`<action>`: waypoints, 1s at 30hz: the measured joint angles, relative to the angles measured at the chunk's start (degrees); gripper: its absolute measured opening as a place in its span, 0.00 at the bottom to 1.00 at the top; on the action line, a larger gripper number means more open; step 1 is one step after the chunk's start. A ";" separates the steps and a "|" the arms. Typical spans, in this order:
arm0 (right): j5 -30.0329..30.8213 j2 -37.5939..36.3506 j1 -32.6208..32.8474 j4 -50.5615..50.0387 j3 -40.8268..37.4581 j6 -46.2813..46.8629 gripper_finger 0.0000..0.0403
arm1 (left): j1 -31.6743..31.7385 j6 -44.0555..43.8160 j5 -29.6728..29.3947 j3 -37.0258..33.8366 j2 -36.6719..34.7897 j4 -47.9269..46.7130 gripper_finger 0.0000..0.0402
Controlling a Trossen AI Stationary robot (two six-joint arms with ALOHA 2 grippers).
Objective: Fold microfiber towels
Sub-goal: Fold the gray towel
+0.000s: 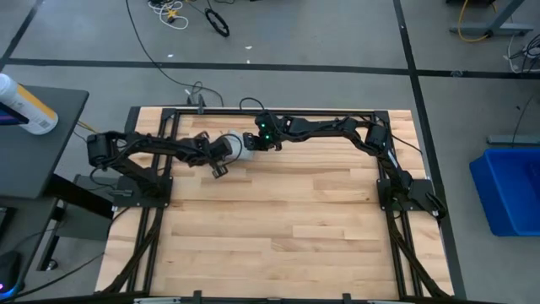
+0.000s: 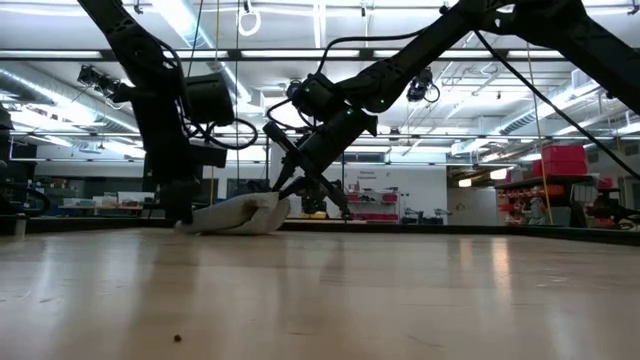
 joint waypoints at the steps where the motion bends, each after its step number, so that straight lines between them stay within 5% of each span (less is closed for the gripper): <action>1: 0.02 0.00 0.00 0.00 0.00 -0.01 0.03 | 0.02 0.11 -0.79 0.00 0.00 0.53 0.02; 15: 0.00 -0.02 0.00 -0.02 0.00 0.01 0.03 | 3.48 3.51 -9.91 5.05 -3.43 7.92 0.01; 30: 0.13 -0.02 0.02 0.09 0.02 0.22 0.03 | 10.05 -1.02 0.59 -1.19 1.66 19.33 0.01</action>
